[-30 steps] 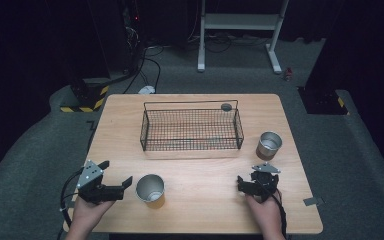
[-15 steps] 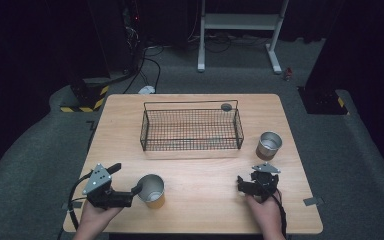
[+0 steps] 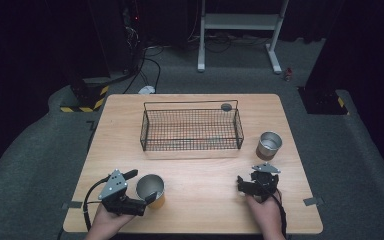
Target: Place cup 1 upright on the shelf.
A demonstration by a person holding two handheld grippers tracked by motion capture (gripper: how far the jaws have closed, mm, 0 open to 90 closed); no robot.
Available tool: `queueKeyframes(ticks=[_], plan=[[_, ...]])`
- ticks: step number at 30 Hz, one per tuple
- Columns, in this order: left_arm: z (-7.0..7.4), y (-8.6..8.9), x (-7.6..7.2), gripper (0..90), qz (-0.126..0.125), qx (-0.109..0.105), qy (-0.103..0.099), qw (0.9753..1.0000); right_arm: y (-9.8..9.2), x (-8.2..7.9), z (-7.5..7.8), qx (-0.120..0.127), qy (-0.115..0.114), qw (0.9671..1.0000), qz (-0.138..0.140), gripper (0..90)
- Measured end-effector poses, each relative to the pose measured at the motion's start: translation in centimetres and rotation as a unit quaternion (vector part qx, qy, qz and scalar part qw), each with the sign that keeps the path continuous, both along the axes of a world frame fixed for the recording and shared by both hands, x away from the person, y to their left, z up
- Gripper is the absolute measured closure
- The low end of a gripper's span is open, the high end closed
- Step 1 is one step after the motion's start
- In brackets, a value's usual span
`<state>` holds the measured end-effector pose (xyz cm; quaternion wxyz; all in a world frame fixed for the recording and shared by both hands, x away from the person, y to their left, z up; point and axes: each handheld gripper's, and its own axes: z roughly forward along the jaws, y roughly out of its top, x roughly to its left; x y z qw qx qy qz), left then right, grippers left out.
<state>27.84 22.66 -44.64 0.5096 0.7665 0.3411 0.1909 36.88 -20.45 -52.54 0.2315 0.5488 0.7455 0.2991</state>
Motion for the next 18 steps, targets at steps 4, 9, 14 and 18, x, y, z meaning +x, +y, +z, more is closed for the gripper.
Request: queueKeyframes(ticks=[4,9,14,18], plan=[[-0.2,-0.4,0.0,0.0,0.000,0.013,-0.004,0.9999,0.0,0.0,0.0,0.000,0.000,1.0000,0.000,8.6],[-0.6,-0.7,0.0,0.0,-0.002,0.018,-0.004,0.9998,0.0,0.0,0.0,0.000,0.000,1.0000,0.000,8.6],[-1.2,-0.7,0.0,0.0,-0.002,0.024,-0.004,0.9997,0.0,0.0,0.0,0.000,0.000,1.0000,0.000,8.5],[-1.7,-1.0,0.0,0.0,-0.003,0.036,0.002,0.9994,0.0,0.0,0.0,0.000,0.000,1.0000,0.000,8.6]])
